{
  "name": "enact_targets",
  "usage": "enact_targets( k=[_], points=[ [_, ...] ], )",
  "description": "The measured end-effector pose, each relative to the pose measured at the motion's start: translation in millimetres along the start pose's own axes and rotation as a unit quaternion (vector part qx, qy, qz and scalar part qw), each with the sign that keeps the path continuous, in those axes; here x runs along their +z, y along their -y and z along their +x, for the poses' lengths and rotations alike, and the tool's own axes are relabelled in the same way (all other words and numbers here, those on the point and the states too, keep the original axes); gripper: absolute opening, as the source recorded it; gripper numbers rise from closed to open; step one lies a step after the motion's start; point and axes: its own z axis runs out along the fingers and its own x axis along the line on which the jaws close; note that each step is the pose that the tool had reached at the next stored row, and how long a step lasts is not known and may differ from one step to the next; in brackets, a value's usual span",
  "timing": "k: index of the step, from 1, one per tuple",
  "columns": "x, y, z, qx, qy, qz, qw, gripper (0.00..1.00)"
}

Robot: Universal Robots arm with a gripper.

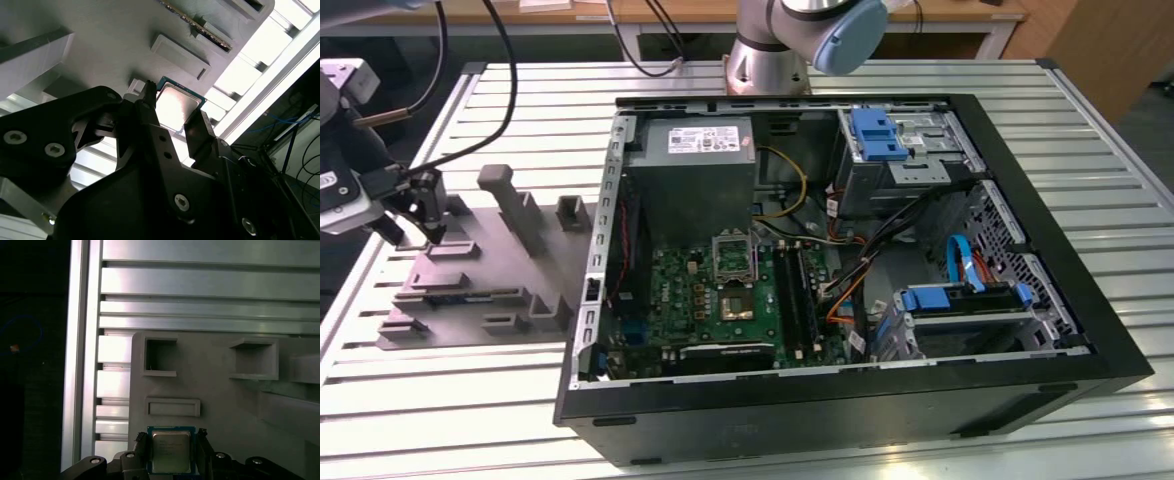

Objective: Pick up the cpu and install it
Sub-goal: 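Pick up the cpu and move it towards the insertion slot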

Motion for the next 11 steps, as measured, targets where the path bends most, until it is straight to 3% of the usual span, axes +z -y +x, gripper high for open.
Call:
enact_targets(
  k=[11],
  points=[
    [-2.6, -0.2, 0.0, 0.000, 0.0000, 0.0000, 1.0000, 0.47]
  ],
)
